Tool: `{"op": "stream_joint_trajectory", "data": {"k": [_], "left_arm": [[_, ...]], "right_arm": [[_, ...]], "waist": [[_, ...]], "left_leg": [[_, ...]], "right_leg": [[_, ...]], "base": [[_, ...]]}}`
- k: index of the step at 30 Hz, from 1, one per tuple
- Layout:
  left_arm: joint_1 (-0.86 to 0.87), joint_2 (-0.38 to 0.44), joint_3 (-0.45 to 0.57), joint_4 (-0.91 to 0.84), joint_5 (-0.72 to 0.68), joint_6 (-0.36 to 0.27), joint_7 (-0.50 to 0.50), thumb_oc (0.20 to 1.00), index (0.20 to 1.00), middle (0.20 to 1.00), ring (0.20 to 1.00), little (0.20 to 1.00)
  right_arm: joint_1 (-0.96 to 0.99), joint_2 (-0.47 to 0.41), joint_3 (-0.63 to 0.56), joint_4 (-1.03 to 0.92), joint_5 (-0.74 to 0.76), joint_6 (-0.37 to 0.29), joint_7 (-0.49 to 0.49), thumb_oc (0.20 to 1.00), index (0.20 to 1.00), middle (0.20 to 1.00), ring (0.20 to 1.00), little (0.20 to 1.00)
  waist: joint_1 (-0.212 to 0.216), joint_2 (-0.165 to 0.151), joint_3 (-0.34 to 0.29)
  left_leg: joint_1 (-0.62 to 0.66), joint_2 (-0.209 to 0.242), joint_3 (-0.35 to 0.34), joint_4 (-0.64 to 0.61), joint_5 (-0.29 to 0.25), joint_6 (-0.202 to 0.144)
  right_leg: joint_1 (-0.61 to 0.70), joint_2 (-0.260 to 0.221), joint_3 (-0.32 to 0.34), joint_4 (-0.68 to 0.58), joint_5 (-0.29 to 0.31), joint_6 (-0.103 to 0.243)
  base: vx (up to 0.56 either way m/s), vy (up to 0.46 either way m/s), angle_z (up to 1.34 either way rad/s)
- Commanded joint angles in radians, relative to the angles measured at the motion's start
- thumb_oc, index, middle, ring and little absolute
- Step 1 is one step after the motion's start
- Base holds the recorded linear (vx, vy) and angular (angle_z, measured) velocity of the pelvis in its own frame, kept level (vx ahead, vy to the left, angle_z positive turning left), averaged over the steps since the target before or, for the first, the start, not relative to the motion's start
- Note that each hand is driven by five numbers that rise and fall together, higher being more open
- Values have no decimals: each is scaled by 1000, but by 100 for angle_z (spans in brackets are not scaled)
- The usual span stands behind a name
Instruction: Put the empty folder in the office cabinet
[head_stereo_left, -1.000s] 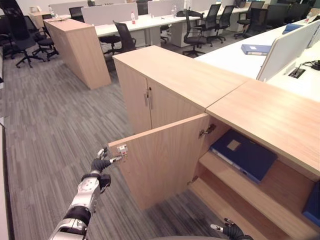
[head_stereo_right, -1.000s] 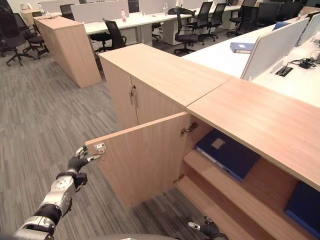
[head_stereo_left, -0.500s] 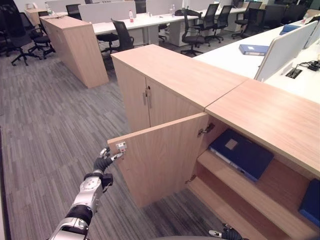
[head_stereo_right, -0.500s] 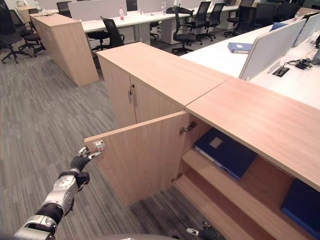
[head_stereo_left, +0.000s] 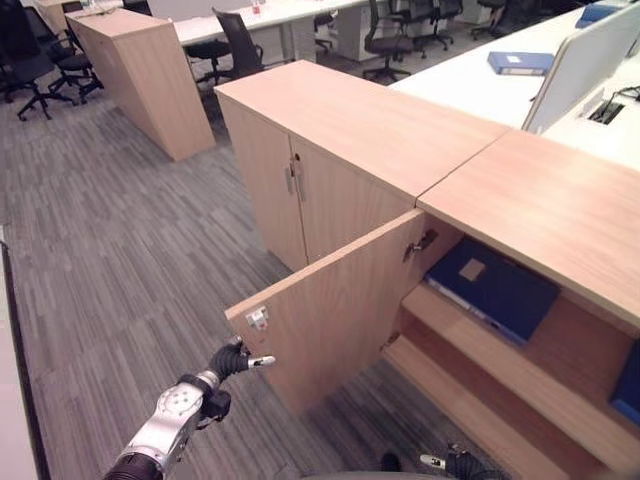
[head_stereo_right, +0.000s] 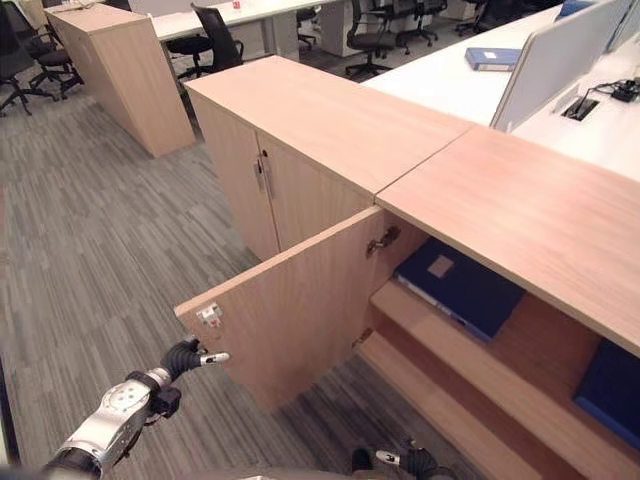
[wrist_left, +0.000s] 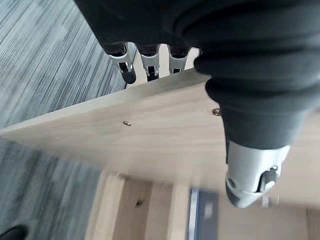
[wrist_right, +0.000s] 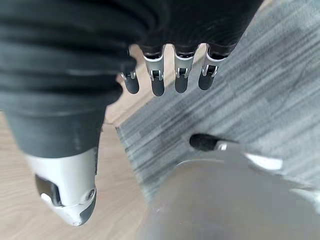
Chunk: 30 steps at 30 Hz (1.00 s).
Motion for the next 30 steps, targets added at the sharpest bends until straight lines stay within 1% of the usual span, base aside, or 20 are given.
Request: {"op": "stream_joint_trajectory", "data": {"k": [1, 3, 4, 5, 7, 8, 9, 11, 12, 14, 17, 19, 22, 23, 24, 26, 27, 28, 29, 30], "left_arm": [[-79, 4, -54, -56, -30, -41, -65, 1000, 1000, 1000, 1000, 1000], [-79, 45, -75, -86, -23, -46, -81, 1000, 1000, 1000, 1000, 1000], [-78, 67, -90, -98, -20, -47, -91, 1000, 1000, 1000, 1000, 1000], [-78, 68, -89, -99, -21, -46, -91, 1000, 1000, 1000, 1000, 1000], [-57, 113, -112, -129, -3, -43, -117, 1000, 1000, 1000, 1000, 1000], [-50, 123, -118, -135, 4, -39, -125, 1000, 1000, 1000, 1000, 1000], [-32, 151, -127, -151, 28, -39, -143, 1000, 1000, 1000, 1000, 1000], [-14, 145, -121, -148, 36, -42, -144, 1000, 1000, 1000, 1000, 1000], [6, 125, -114, -140, 47, -38, -141, 1000, 1000, 1000, 1000, 1000], [32, 93, -107, -136, 56, -43, -138, 1000, 1000, 1000, 1000, 1000], [36, -11, -120, -88, 61, -43, -107, 1000, 1000, 1000, 1000, 1000], [32, -83, -129, -51, 60, -29, -100, 1000, 1000, 1000, 1000, 1000], [25, -132, -138, -25, 71, -21, -91, 1000, 1000, 1000, 1000, 1000], [10, -149, -148, -12, 73, -21, -84, 1000, 1000, 1000, 1000, 1000], [-4, -170, -151, 0, 72, -21, -76, 1000, 1000, 1000, 1000, 1000], [-9, -186, -147, 9, 72, -24, -67, 1000, 1000, 1000, 1000, 1000], [-23, -203, -148, 19, 66, -27, -53, 1000, 1000, 1000, 1000, 1000], [-47, -232, -147, 38, 50, -37, -19, 1000, 1000, 1000, 1000, 1000], [-49, -233, -147, 40, 50, -38, -19, 1000, 1000, 1000, 1000, 1000], [-65, -250, -148, 53, 39, -45, 2, 1000, 1000, 1000, 1000, 1000]], "right_arm": [[-91, -19, 18, 30, -2, -3, 0, 1000, 1000, 1000, 1000, 1000], [-118, -24, 24, 23, 1, -4, 1, 1000, 1000, 1000, 1000, 1000], [-134, -27, 30, 22, -3, -3, 0, 1000, 1000, 1000, 1000, 1000], [-135, -27, 29, 22, -3, -3, 0, 1000, 1000, 1000, 1000, 1000], [-143, -23, 32, 22, -25, -1, 0, 1000, 1000, 1000, 1000, 1000], [-147, -20, 34, 24, -30, -2, -2, 1000, 1000, 1000, 1000, 1000], [-164, -12, 41, 27, -39, -6, -4, 1000, 1000, 1000, 1000, 1000], [-167, -11, 47, 32, -48, -7, -2, 1000, 1000, 1000, 1000, 1000], [-172, -11, 56, 50, -70, -3, -4, 1000, 1000, 1000, 1000, 1000], [-168, -17, 56, 65, -90, -1, -12, 1000, 1000, 1000, 1000, 1000], [-165, -57, 61, 78, -110, 8, -11, 1000, 1000, 1000, 1000, 1000], [-156, -104, 28, 116, -114, 17, -17, 1000, 1000, 1000, 1000, 1000], [-141, -115, -24, 137, -66, 22, -30, 1000, 1000, 1000, 1000, 1000], [-140, -121, -33, 140, -51, 22, -37, 1000, 1000, 1000, 1000, 1000], [-144, -123, -39, 144, -39, 23, -44, 1000, 1000, 1000, 1000, 1000], [-148, -125, -40, 150, -35, 21, -47, 1000, 1000, 1000, 1000, 1000], [-158, -124, -33, 152, -34, 22, -50, 1000, 1000, 1000, 1000, 1000], [-177, -120, -9, 150, -37, 23, -55, 1000, 1000, 1000, 1000, 1000], [-178, -120, -9, 151, -37, 23, -55, 1000, 1000, 1000, 1000, 1000], [-184, -119, 3, 149, -36, 22, -58, 1000, 1000, 1000, 1000, 1000]], "waist": [[-23, 12, 12], [-27, 32, 37], [-22, 46, 49], [-20, 46, 50], [-6, 75, 51], [-2, 79, 47], [9, 85, 32], [14, 85, 23], [26, 86, 7], [29, 95, -2], [-18, 139, -6], [-74, 160, 0], [-98, 165, -3], [-103, 169, 13], [-108, 168, 17], [-114, 166, 16], [-119, 158, 14], [-110, 143, 21], [-110, 143, 22], [-100, 136, 22]], "left_leg": [[-76, -2, 67, 13, -21, -3], [-90, 2, 97, 13, -13, -1], [-93, 10, 118, 15, -9, -1], [-94, 9, 120, 16, -10, -1], [-101, 35, 179, 26, -3, -2], [-100, 39, 203, 31, -4, -1], [-104, 46, 288, 39, 3, 6], [-106, 48, 319, 43, 4, 8], [-100, 44, 356, 42, -8, 1], [-87, 44, 392, 48, -5, -5], [-70, 75, 421, 45, 28, -39], [-72, 137, 489, 88, 71, -69], [-65, 172, 482, 132, 70, -107], [-90, 212, 501, 169, 134, -122], [-97, 236, 504, 182, 156, -140], [-88, 241, 512, 180, 150, -143], [-88, 242, 507, 202, 139, -143], [-104, 220, 402, 239, 133, -140], [-105, 220, 402, 241, 131, -140], [-119, 185, 312, 236, 123, -131]], "right_leg": [[-56, -107, -34, 150, -81, 131], [-102, -114, -39, 206, -68, 142], [-125, -126, -77, 239, -62, 144], [-128, -126, -75, 244, -64, 144], [-120, -196, -254, 306, -104, 115], [-108, -219, -310, 341, -126, 104], [-86, -253, -383, 406, -150, 92], [-71, -260, -402, 410, -155, 91], [-33, -269, -419, 386, -175, 112], [-20, -260, -403, 335, -174, 115], [19, -186, -318, 206, -182, 100], [40, -129, -276, 143, -181, 72], [84, -103, -245, 104, -212, 62], [91, -88, -259, 90, -202, 52], [97, -77, -252, 73, -202, 45], [99, -67, -248, 60, -199, 40], [100, -58, -234, 46, -198, 38], [90, -48, -173, 40, -196, 35], [90, -49, -173, 40, -196, 35], [79, -45, -136, 39, -190, 33]], "base": [[-223, 87, -52], [-174, 53, -50], [-117, 29, -63], [-92, 37, -78], [-84, 32, -85], [-84, 35, -92], [-44, 45, -104], [-4, 18, -112], [43, -26, -80], [41, -99, -123], [-4, -227, -143], [-108, -360, -136], [18, -212, -72], [-30, -153, -32], [-113, -157, -11], [-17, -110, -35], [46, -110, -56], [46, -109, -45], [27, -69, -102], [66, -53, -140]]}}
